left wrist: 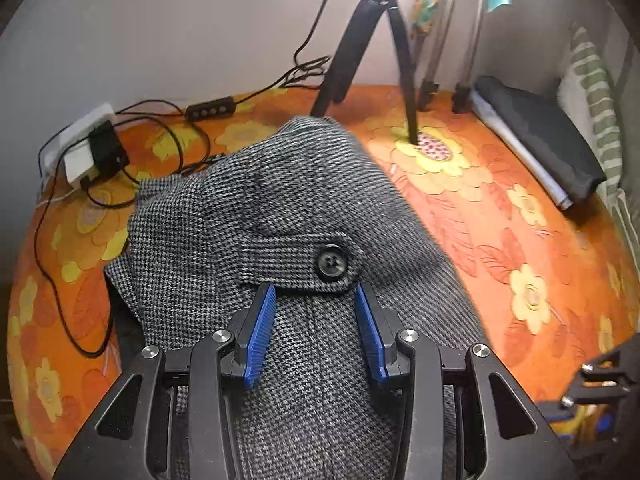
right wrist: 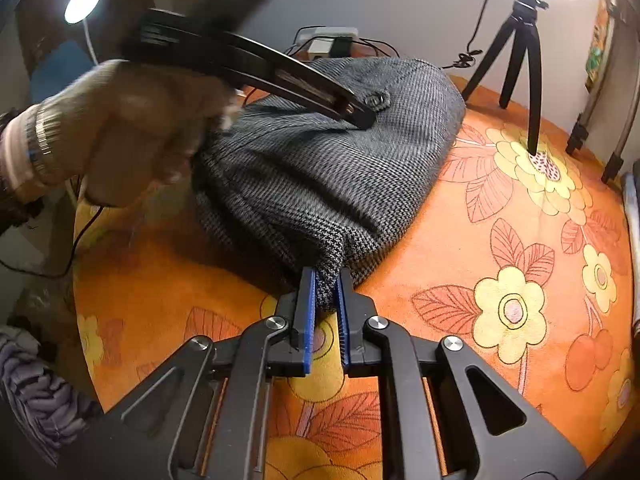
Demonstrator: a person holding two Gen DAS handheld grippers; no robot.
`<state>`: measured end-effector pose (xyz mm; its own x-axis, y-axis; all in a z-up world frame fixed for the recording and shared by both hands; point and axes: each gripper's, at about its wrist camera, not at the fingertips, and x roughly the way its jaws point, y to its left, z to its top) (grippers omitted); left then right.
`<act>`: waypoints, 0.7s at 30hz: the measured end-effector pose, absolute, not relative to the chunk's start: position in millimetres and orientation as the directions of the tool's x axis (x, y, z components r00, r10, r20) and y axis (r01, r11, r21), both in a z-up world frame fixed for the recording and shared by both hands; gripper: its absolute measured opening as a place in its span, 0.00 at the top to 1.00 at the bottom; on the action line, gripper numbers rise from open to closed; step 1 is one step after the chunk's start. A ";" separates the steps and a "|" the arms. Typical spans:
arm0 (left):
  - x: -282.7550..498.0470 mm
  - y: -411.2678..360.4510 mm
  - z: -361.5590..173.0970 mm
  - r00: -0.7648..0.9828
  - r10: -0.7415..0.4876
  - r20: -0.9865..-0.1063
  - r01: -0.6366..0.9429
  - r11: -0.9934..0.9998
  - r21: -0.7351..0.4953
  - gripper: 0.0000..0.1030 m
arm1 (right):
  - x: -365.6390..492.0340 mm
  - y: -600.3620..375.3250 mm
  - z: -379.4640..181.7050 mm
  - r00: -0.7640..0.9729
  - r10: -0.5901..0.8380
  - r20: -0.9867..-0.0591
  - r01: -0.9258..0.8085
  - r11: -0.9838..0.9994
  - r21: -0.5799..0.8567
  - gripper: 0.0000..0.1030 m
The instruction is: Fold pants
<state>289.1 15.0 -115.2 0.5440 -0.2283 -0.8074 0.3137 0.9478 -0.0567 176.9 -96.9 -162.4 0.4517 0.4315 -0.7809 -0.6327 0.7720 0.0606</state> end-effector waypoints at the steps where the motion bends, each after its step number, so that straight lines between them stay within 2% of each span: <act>1: 289.6 16.8 -116.9 0.549 -0.233 -0.803 0.309 0.949 -0.064 0.61 | 175.3 -97.1 -162.0 0.447 0.434 -0.782 -0.641 0.765 0.058 0.90; 6: 284.8 19.9 -110.8 0.558 -0.246 -0.793 0.317 0.946 -0.070 0.61 | 174.6 -101.0 -159.1 0.438 0.445 -0.781 -0.642 0.763 0.075 0.90; 10: 266.5 40.4 -94.7 0.577 -0.253 -0.776 0.307 0.948 -0.080 0.61 | 180.6 -115.9 -146.5 0.371 0.503 -0.781 -0.642 0.747 0.175 0.85; 12: 255.2 61.9 -84.3 0.594 -0.254 -0.763 0.275 0.956 -0.104 0.60 | 185.1 -129.7 -134.2 0.388 0.530 -0.754 -0.615 0.758 0.217 0.77; 14: 248.5 78.1 -78.4 0.598 -0.268 -0.755 0.252 0.957 -0.140 0.53 | 193.8 -143.3 -123.0 0.417 0.544 -0.728 -0.575 0.778 0.252 0.68; 16: 243.4 95.2 -74.2 0.602 -0.258 -0.756 0.219 0.963 -0.154 0.48 | 204.5 -154.3 -113.9 0.443 0.553 -0.706 -0.539 0.793 0.283 0.65; 18: 242.8 108.3 -73.0 0.598 -0.250 -0.762 0.191 0.967 -0.167 0.44 | 211.1 -159.3 -106.4 0.467 0.542 -0.699 -0.509 0.811 0.289 0.58; 20: 245.7 117.0 -75.0 0.580 -0.262 -0.771 0.170 0.965 -0.201 0.37 | 221.5 -159.2 -103.3 0.479 0.540 -0.692 -0.498 0.817 0.292 0.41; 21: 248.3 121.4 -77.5 0.565 -0.283 -0.775 0.161 0.959 -0.233 0.36 | 228.2 -157.4 -103.0 0.478 0.541 -0.693 -0.493 0.817 0.298 0.37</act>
